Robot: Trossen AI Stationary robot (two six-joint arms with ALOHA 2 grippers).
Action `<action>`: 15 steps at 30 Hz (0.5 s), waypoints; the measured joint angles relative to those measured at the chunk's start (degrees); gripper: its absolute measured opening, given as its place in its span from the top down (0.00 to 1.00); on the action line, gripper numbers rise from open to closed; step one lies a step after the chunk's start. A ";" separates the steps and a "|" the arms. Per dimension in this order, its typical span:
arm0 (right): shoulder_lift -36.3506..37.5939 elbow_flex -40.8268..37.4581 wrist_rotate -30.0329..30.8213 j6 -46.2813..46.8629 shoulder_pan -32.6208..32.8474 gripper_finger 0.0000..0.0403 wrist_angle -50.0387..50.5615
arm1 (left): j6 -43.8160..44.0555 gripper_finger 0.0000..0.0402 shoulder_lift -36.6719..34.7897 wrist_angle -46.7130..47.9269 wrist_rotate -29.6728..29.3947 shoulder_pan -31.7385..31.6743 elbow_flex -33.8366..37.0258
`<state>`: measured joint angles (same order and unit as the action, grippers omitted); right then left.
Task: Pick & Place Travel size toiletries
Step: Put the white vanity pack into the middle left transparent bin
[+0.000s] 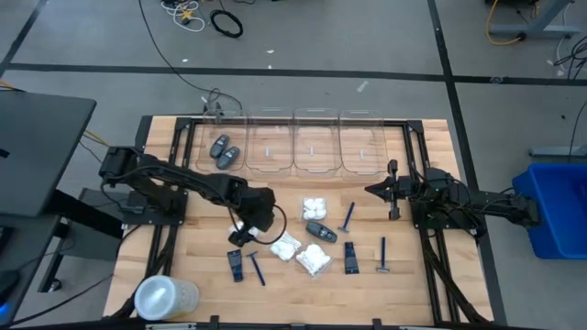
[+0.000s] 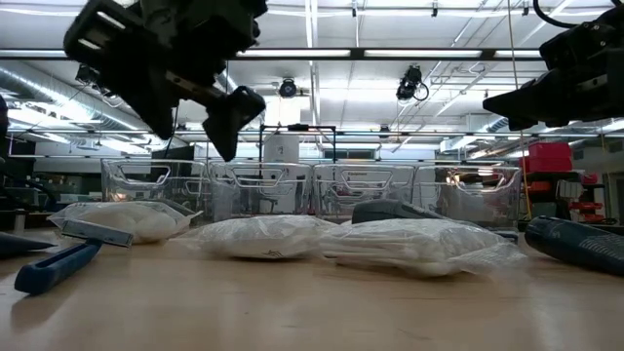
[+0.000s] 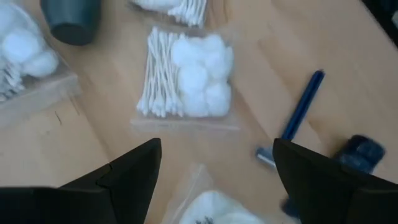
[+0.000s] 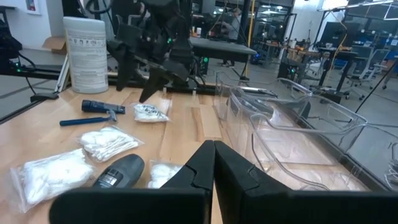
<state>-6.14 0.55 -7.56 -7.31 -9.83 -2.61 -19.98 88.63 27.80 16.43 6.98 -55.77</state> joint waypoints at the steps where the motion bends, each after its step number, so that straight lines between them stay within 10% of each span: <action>1: -0.13 -0.01 -0.02 0.00 0.00 0.97 -0.21 | -0.40 0.21 0.50 -0.27 -0.10 -0.06 0.02; 15: -1.08 0.01 -0.03 0.01 0.00 0.97 -0.20 | -3.55 0.21 5.43 -3.23 4.26 -3.39 0.36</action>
<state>-7.22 0.56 -7.58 -7.31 -9.82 -2.81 -23.52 94.06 24.57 20.70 3.59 -55.41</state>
